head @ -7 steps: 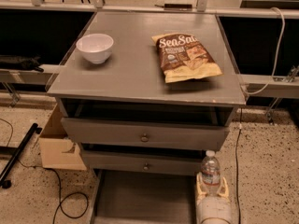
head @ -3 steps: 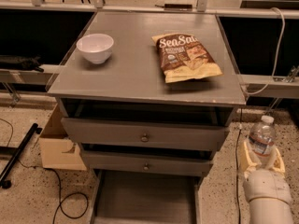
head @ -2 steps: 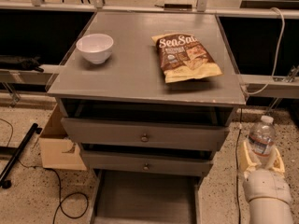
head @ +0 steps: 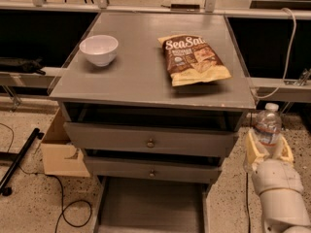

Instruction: Pick water bottle from bottom drawer and place on counter

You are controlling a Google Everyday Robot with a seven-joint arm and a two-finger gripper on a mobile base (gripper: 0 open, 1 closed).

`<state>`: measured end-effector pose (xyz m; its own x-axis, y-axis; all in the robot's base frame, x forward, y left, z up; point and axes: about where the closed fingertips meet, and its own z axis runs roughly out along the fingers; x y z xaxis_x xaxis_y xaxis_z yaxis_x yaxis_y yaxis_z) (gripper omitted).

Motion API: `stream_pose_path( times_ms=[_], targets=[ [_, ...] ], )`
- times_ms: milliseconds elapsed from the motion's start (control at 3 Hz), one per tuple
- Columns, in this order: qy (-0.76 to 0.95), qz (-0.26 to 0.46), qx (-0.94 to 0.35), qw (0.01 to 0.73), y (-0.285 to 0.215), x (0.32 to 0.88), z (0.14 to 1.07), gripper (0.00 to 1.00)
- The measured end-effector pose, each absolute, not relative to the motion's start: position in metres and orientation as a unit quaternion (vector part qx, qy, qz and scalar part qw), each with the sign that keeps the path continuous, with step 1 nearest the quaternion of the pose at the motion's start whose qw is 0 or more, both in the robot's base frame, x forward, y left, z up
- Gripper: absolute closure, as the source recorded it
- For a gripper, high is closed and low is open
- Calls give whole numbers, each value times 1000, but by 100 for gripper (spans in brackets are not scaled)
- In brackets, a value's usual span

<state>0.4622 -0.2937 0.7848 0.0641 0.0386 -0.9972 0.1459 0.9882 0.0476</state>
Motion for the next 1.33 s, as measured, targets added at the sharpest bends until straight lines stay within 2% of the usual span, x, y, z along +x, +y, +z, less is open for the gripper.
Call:
stream_pose_path(
  times_ms=[667, 1333],
  targets=[
    [643, -49, -14, 765, -259, 513, 863, 100],
    [639, -71, -33, 765, -264, 517, 864, 100]
  ],
)
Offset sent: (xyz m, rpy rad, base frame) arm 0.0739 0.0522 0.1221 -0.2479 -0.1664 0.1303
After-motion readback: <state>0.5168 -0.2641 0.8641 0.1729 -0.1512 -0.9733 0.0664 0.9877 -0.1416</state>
